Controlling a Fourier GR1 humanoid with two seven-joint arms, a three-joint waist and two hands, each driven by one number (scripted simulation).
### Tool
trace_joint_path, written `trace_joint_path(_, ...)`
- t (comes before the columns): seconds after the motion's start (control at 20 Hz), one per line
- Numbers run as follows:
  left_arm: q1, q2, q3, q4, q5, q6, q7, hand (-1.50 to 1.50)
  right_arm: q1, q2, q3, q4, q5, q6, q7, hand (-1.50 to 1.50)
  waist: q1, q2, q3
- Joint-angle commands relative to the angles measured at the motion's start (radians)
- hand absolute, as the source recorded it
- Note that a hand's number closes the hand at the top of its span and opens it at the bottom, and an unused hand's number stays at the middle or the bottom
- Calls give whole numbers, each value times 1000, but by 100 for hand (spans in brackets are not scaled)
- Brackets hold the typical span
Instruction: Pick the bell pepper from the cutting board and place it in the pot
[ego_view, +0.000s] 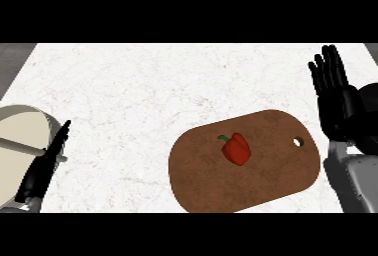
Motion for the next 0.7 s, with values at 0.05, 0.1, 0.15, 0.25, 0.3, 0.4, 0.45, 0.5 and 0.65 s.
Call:
trace_joint_path(0.05, -18, 16, 35, -21, -13, 31, 65, 0, -20, 47, 146, 8, 95, 32, 10, 150, -13, -19, -12)
trace_joint_path(0.1, -15, -13, 24, -44, -23, 97, 69, 0, -64, 36, 205, 4, 136, 34, 75, 150, -12, -19, -13)
trace_joint_path(0.15, -17, 20, 45, -50, 4, 85, 83, 0, -105, 54, 281, 0, 181, 34, 117, 150, -6, -18, -14)
trace_joint_path(0.25, -1, 34, 60, -100, -4, 160, 99, 0, -123, 63, 390, 21, 230, 93, 147, 150, 3, -16, -14)
trace_joint_path(0.3, 114, -76, 28, -92, -1, 267, 72, 0, -121, -220, 314, 33, 475, 45, 56, 150, -37, -38, -46)
trace_joint_path(0.4, 169, -71, 0, -140, -24, 308, 116, 0, -82, -35, 255, -18, 492, -218, 30, -150, -94, -31, -16)
trace_joint_path(0.45, 137, -51, 6, -158, -1, 270, 163, 0, -52, -1, 294, -11, 545, -270, 32, -150, -80, -26, -13)
trace_joint_path(0.5, 115, -47, 13, -164, 18, 250, 189, 0, -30, 42, 353, -41, 596, -310, 28, -150, -81, -28, -14)
trace_joint_path(0.65, 55, 34, 62, -169, 79, 153, 286, 0, 5, 87, 467, -60, 747, -375, 83, -150, -63, -27, -14)
